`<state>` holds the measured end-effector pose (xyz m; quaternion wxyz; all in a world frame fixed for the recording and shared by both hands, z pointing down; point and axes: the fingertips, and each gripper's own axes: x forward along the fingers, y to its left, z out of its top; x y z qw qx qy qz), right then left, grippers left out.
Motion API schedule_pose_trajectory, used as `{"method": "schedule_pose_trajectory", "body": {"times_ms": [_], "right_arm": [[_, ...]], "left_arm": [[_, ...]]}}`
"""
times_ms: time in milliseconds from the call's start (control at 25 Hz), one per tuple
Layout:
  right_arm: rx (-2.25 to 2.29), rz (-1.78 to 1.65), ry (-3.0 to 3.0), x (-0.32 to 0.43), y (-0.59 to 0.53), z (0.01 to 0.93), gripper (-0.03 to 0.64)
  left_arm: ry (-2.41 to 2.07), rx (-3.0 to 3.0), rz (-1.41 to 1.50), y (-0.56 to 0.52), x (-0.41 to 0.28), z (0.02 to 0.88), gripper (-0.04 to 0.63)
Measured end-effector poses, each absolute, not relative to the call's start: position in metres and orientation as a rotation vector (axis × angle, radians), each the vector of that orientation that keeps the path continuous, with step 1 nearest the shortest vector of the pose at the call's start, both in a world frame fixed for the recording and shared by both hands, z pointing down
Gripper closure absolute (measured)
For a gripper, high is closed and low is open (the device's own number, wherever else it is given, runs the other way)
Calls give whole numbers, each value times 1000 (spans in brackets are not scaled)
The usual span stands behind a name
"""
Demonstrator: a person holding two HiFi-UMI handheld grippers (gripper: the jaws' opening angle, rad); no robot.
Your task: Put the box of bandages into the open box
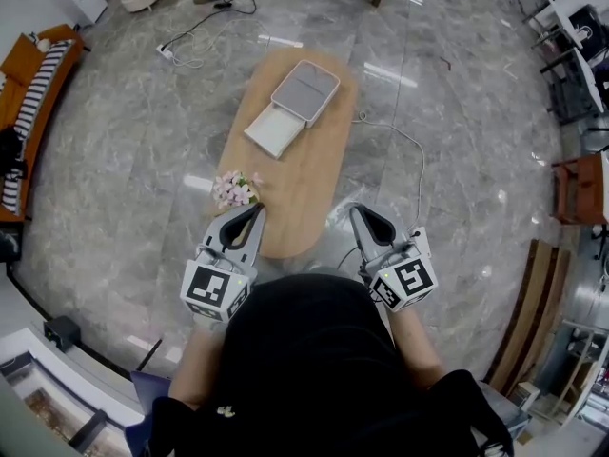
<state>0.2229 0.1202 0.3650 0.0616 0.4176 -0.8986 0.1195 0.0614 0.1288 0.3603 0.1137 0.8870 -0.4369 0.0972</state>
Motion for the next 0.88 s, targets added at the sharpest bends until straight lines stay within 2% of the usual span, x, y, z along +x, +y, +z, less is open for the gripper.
{"method": "schedule_pose_trajectory", "body": {"times_ms": [560,880], "right_arm": [[1335,335,-2611,141,60,368,612],[1379,367,-2545,120,33,374,612]], "left_arm": [[-1181,2628,234,63,-21,366,584],[-1153,2571,201,46,-52,384,584]]}}
